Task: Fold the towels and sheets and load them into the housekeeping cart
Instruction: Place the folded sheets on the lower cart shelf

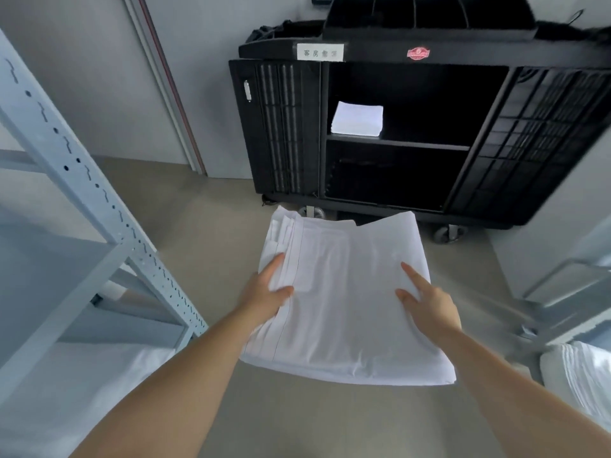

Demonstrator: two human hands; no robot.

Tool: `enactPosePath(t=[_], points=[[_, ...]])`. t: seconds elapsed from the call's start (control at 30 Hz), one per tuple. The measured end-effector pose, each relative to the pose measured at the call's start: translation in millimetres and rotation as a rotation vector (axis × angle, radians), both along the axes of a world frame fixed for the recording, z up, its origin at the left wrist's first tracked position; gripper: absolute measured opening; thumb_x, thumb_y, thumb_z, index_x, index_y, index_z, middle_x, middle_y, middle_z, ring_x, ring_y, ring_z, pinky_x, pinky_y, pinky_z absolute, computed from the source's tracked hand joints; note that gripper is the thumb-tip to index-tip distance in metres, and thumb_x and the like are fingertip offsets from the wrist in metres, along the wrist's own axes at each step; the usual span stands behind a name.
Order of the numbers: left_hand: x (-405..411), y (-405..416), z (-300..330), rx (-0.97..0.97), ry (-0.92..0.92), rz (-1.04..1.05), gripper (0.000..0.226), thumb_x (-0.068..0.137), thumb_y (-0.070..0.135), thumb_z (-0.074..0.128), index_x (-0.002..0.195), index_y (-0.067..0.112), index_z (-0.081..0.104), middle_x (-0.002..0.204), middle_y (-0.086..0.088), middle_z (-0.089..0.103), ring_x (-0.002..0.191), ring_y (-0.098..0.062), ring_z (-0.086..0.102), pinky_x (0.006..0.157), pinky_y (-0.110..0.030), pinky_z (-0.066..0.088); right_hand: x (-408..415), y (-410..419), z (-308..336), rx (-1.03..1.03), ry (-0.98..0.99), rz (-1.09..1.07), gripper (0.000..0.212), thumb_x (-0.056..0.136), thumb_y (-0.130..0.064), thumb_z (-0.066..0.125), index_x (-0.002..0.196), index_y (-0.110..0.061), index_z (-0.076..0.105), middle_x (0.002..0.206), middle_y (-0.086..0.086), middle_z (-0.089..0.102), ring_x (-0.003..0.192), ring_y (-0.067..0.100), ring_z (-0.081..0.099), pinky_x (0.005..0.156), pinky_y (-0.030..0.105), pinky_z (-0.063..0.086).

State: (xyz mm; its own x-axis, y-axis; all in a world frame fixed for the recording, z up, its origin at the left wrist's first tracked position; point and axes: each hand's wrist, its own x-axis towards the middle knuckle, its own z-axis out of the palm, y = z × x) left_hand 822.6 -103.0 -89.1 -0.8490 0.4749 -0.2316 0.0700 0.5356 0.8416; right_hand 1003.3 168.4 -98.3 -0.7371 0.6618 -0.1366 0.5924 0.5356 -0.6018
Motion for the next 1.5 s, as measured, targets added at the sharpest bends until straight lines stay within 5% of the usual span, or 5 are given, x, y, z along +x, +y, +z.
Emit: enactPosePath(t=[0.37, 0.57, 0.83, 1.23, 1.5], points=[[-105, 155, -27, 0.000, -0.053, -0.118, 0.066, 0.088, 0.034, 0.062, 0.136, 0.064, 0.027, 0.144, 0.009, 0.034, 0.087, -0.011, 0.065, 0.057, -0.020, 0.052, -77, 136, -24, 0.011, -0.044, -0.114, 0.053, 0.093, -0.049, 0.049, 0.138, -0.063, 0.023, 0.106, 0.006, 0.057, 0.089, 0.022, 0.055, 0.072, 0.033, 0.046], [-203, 245, -42, 0.005, -0.070, -0.166, 0.067, 0.087, 0.034, 0.062, 0.134, 0.065, 0.027, 0.140, 0.009, 0.039, 0.070, -0.009, 0.065, 0.052, -0.018, 0.050, -163, 215, -34, 0.036, -0.105, -0.146, 0.053, 0.094, -0.050, 0.047, 0.139, -0.061, 0.022, 0.101, 0.003, 0.053, 0.099, 0.023, 0.052, 0.075, 0.034, 0.044], [-305, 337, -50, -0.016, -0.084, -0.198, 0.066, 0.088, 0.034, 0.062, 0.135, 0.066, 0.027, 0.138, 0.009, 0.041, 0.077, -0.014, 0.067, 0.053, -0.020, 0.052, -254, 300, -35, 0.030, -0.135, -0.170, 0.053, 0.094, -0.049, 0.046, 0.140, -0.060, 0.021, 0.104, 0.006, 0.054, 0.090, 0.022, 0.052, 0.073, 0.033, 0.043], [-432, 469, -106, -0.084, -0.109, -0.164, 0.067, 0.088, 0.034, 0.063, 0.134, 0.066, 0.027, 0.138, 0.009, 0.040, 0.083, 0.003, 0.057, 0.057, -0.016, 0.052, -392, 443, -99, -0.068, -0.169, -0.130, 0.053, 0.093, -0.051, 0.047, 0.137, -0.064, 0.021, 0.105, 0.004, 0.056, 0.091, 0.021, 0.055, 0.073, 0.032, 0.047], [-507, 532, -148, -0.149, -0.205, -0.108, 0.067, 0.088, 0.033, 0.062, 0.136, 0.064, 0.028, 0.130, 0.005, 0.046, 0.067, -0.014, 0.064, 0.050, -0.019, 0.047, -477, 516, -141, -0.099, -0.251, -0.084, 0.054, 0.093, -0.050, 0.048, 0.138, -0.064, 0.021, 0.101, 0.006, 0.051, 0.087, 0.023, 0.052, 0.074, 0.030, 0.043]])
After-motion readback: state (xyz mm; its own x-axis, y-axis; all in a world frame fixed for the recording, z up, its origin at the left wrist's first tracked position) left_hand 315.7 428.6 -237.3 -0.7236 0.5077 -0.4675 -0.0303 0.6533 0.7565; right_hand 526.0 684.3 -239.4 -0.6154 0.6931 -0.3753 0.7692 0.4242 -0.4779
